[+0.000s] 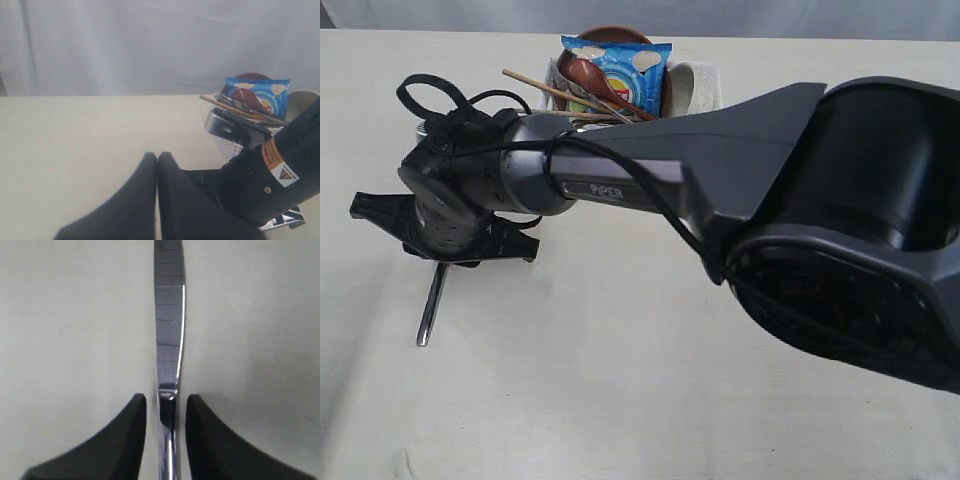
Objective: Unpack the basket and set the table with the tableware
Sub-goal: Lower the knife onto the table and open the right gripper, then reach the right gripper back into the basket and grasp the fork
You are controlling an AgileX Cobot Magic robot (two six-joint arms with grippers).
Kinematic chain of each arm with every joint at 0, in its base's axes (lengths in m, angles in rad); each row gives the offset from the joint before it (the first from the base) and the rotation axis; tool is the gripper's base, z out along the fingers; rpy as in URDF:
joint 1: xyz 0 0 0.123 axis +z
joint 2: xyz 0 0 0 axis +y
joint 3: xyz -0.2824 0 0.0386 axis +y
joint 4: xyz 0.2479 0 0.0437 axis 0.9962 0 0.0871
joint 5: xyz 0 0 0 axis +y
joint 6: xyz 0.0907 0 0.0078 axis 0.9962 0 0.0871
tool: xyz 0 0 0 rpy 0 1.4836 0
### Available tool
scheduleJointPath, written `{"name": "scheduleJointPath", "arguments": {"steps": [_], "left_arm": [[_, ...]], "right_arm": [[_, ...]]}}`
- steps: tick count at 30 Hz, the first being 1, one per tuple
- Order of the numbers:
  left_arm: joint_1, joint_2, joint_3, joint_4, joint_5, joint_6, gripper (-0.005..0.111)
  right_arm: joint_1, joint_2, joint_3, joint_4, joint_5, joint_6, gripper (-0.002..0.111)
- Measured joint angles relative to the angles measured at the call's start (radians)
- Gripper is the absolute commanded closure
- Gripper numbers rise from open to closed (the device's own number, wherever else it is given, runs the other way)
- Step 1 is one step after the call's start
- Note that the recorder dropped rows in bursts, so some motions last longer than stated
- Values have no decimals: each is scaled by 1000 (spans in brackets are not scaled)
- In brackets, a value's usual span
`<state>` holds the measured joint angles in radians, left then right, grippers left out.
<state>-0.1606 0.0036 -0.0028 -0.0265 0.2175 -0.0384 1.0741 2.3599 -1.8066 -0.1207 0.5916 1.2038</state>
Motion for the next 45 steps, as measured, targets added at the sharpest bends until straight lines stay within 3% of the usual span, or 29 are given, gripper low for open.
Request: {"name": "scheduleJointPath", "arguments": {"steps": [7, 14, 21, 29, 34, 45], "left_arm": [[0, 0, 0, 0, 0, 0, 107], [0, 0, 0, 0, 0, 0, 107], [0, 0, 0, 0, 0, 0, 107], [0, 0, 0, 0, 0, 0, 107], [0, 0, 0, 0, 0, 0, 107], [0, 0, 0, 0, 0, 0, 107]], "right_arm": [[2, -61, 0, 0, 6, -126, 80], [-8, -252, 0, 0, 54, -514, 81], [-244, -397, 0, -1, 239, -996, 81], [-421, -287, 0, 54, 307, -1260, 81], [-437, -223, -5, 92, 285, -1359, 81], [-437, -128, -121, 101, 281, -1384, 81]]}}
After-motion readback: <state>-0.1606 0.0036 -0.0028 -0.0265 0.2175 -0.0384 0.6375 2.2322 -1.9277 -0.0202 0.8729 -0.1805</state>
